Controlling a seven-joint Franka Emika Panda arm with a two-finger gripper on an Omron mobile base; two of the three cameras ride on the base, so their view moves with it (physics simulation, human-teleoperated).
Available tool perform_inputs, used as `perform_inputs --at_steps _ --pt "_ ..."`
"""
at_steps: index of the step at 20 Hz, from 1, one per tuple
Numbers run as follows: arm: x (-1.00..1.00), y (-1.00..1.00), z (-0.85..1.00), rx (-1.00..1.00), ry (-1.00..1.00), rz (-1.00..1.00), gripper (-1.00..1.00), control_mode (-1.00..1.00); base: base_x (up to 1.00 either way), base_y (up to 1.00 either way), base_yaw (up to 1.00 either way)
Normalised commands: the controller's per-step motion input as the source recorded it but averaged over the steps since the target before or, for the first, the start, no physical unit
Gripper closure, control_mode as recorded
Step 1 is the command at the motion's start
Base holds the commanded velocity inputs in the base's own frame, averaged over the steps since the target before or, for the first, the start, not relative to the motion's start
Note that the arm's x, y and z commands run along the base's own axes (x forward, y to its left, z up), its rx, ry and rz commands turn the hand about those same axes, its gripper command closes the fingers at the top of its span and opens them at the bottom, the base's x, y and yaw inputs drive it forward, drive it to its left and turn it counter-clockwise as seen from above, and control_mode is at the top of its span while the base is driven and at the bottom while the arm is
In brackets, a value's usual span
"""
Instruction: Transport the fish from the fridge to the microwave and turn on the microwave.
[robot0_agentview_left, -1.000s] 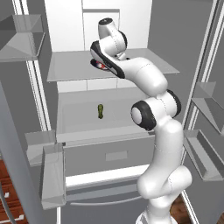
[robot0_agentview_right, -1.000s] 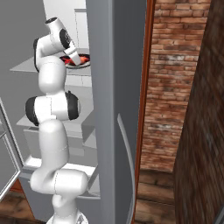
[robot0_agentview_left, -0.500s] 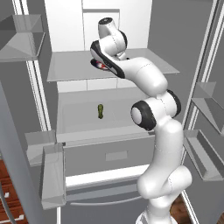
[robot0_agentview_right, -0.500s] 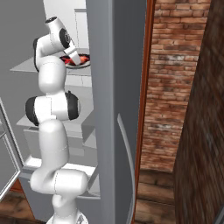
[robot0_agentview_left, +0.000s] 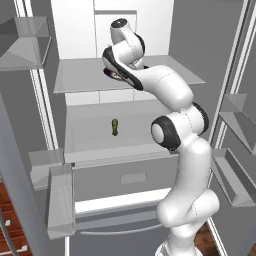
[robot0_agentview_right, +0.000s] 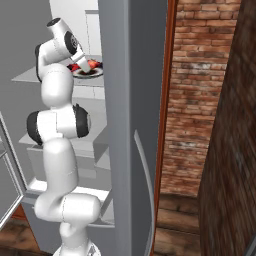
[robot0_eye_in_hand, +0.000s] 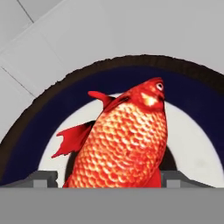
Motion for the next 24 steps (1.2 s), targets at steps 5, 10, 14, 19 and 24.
perform_inputs --at_steps 5,10,14,19,24 --pt "-0.26 0.02 0.00 0.00 -0.13 0.00 1.00 -1.00 0.00 0.00 0.00" --pt "-0.39 0.00 0.01 0.00 -0.03 0.01 1.00 -1.00 0.00 0.00 0.00" --pt "-0.44 0.00 0.10 0.00 0.00 0.02 1.00 -1.00 0.00 0.00 0.00" --pt "-0.48 0.00 0.14 0.00 0.00 0.05 1.00 -1.00 0.00 0.00 0.00" --pt "-0.55 0.00 0.07 0.00 0.00 0.10 1.00 -1.00 0.00 0.00 0.00"
